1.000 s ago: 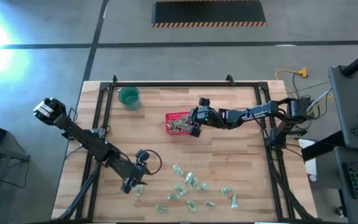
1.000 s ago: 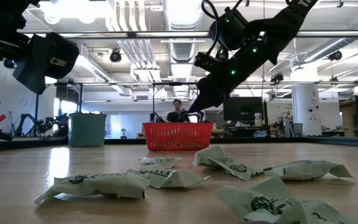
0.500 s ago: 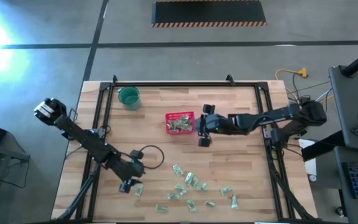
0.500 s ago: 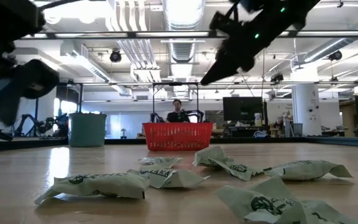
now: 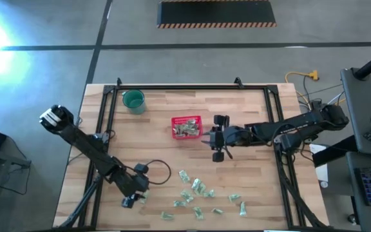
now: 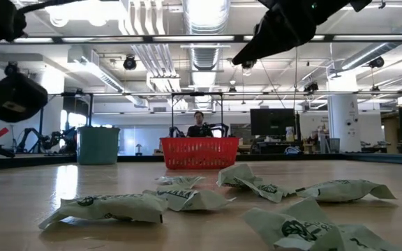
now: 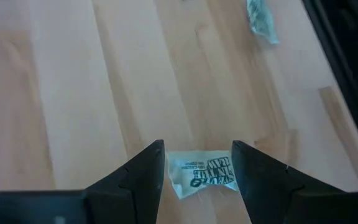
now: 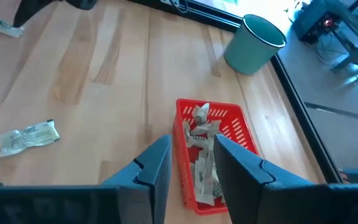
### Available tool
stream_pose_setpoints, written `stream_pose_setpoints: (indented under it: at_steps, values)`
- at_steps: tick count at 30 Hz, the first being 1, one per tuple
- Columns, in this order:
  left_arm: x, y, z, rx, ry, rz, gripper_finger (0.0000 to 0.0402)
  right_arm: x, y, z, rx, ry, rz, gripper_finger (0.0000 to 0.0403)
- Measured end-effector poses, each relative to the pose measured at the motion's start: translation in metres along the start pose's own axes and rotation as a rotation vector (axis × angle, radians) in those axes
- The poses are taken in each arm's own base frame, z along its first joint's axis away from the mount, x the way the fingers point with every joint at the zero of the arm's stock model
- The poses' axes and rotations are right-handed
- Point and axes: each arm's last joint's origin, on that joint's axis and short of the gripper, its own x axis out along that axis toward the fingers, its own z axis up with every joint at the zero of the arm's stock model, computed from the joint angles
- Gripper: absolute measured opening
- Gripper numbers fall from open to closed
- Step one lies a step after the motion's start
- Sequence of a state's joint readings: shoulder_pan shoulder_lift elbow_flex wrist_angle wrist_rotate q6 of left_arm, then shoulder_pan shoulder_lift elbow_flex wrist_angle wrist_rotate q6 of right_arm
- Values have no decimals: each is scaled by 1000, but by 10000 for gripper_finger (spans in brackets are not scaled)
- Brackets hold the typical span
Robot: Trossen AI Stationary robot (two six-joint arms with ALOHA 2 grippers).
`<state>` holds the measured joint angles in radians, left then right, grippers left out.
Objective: Pick and place items into bin
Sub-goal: Put the stevia packet into the red bin
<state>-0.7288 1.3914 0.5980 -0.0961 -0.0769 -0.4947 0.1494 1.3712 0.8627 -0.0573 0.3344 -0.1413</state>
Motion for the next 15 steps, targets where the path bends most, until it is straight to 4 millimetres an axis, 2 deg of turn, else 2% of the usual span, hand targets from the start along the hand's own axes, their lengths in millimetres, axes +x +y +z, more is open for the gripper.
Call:
stream_pose_setpoints:
  at_steps: [7,15]
  values:
    - [16,0,-5,-11,47,-23,170,1,1,-2,-5,21,4,109]
    - [21,1,-7,-21,68,-15,170,1,1,-3,1,24,5,100]
